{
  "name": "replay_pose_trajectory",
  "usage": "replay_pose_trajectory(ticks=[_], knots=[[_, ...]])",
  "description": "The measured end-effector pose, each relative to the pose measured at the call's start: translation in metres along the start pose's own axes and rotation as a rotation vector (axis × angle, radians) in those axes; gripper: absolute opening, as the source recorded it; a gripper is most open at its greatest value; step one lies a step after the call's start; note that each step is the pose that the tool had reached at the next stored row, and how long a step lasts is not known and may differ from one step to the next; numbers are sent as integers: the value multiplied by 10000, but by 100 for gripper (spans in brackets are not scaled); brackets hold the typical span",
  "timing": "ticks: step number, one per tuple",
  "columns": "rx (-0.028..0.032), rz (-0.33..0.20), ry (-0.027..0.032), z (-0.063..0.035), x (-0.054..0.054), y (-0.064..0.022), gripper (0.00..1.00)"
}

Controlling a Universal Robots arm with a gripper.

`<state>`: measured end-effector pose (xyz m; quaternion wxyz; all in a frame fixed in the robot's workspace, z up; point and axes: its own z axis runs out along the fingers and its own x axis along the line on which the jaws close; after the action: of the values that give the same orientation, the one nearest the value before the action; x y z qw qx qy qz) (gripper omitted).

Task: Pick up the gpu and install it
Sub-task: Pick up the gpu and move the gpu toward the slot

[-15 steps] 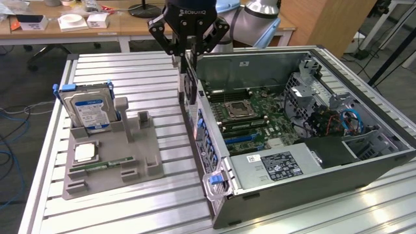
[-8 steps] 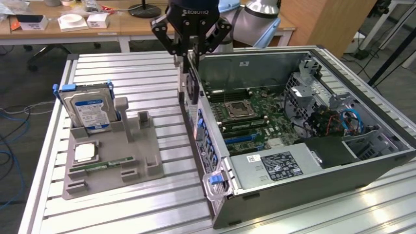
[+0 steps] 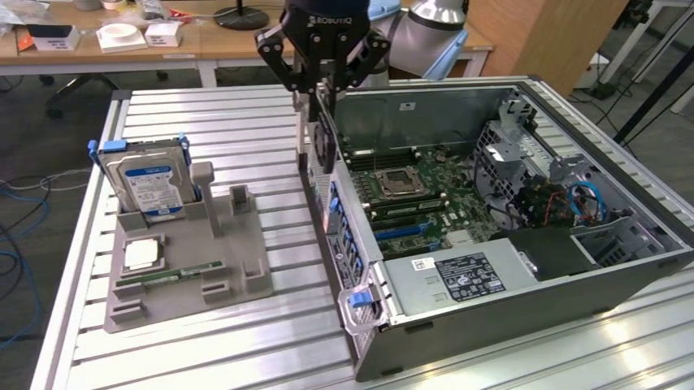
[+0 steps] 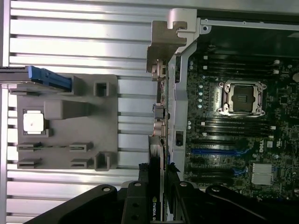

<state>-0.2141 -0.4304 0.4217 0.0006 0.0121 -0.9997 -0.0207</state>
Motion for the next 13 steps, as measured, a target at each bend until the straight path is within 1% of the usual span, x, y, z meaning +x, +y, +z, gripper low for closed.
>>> replay_pose_trajectory(ticks=[13], knots=[[0, 0, -1, 0, -37, -1, 26]])
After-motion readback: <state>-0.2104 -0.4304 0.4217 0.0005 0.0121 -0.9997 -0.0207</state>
